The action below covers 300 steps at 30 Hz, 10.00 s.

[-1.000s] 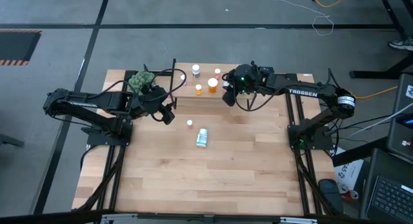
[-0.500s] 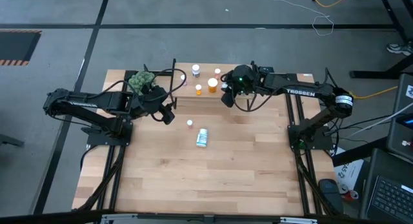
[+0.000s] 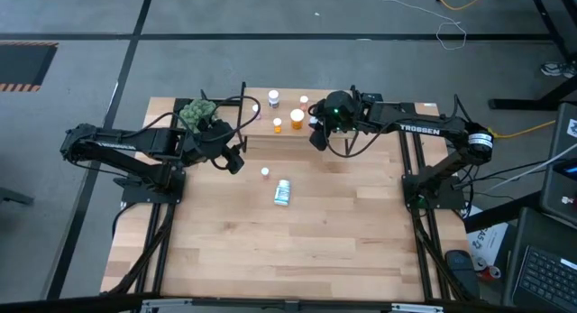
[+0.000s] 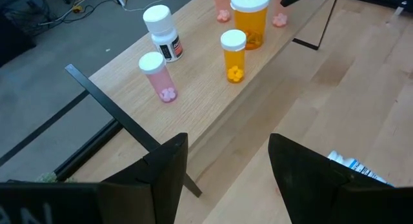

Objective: Pick and place medicine bottles onto shelf by color
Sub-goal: Put the pink pill bottle on the shelf, then put the white medicine bottle on the shelf

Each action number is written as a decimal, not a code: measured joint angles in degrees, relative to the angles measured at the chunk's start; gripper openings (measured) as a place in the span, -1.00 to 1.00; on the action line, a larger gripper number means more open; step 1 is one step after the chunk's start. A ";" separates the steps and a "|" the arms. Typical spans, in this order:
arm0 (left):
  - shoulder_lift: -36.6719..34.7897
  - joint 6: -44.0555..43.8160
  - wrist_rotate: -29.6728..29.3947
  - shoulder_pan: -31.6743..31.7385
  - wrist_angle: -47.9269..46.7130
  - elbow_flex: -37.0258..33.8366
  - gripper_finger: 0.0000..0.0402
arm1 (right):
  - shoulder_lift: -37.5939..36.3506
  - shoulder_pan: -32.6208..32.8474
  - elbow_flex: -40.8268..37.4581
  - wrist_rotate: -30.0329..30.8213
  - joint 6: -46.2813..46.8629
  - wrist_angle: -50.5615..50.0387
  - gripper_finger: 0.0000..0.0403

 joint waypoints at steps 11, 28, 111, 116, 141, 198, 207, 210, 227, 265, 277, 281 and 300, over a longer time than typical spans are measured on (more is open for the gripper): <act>0.00 0.00 0.00 0.00 0.00 0.00 0.06 | 0.11 0.00 0.83 0.00 -0.11 -0.37 0.17; 0.00 0.02 0.00 0.01 0.00 0.02 0.06 | 0.07 0.00 19.33 0.00 1.63 -16.85 0.26; 29.18 -18.94 18.37 3.76 8.25 0.07 0.09 | -21.66 46.05 1.81 14.14 36.03 -45.24 0.26; 31.15 -19.06 18.27 3.76 8.48 0.06 0.09 | -21.62 46.05 1.79 14.14 36.13 -45.01 0.26; 36.44 -19.69 20.17 2.93 11.92 0.02 0.09 | -21.53 46.05 1.75 14.06 37.57 -45.22 0.26; 34.07 -20.68 21.06 3.13 10.99 0.02 -0.41 | -21.53 46.05 1.77 14.01 37.77 -45.11 0.26; 20.35 -19.18 25.39 3.00 9.22 0.04 -0.42 | -21.56 46.03 1.77 14.01 37.79 -45.16 0.26; 14.90 -17.32 24.21 3.00 9.49 0.04 -0.42 | -21.57 46.03 1.77 14.01 37.86 -45.07 0.26; 5.44 -7.36 17.91 18.82 10.56 0.04 -0.42 | -21.57 46.03 1.77 14.08 39.13 -45.10 0.26; 23.76 -4.50 20.71 22.39 -10.42 18.67 -0.42 | -21.53 46.03 1.77 15.02 39.12 -45.14 0.26; 23.91 -4.00 22.02 22.68 -10.45 18.67 -0.41 | -21.53 46.03 1.77 15.02 39.12 -45.13 0.26; 23.91 -1.67 21.86 23.38 -10.45 18.67 -0.41 | -21.53 46.01 1.77 15.02 39.12 -45.13 0.26; 23.91 1.81 18.91 23.70 -8.37 18.69 -0.19 | -21.53 46.01 1.77 15.02 39.12 -45.13 0.26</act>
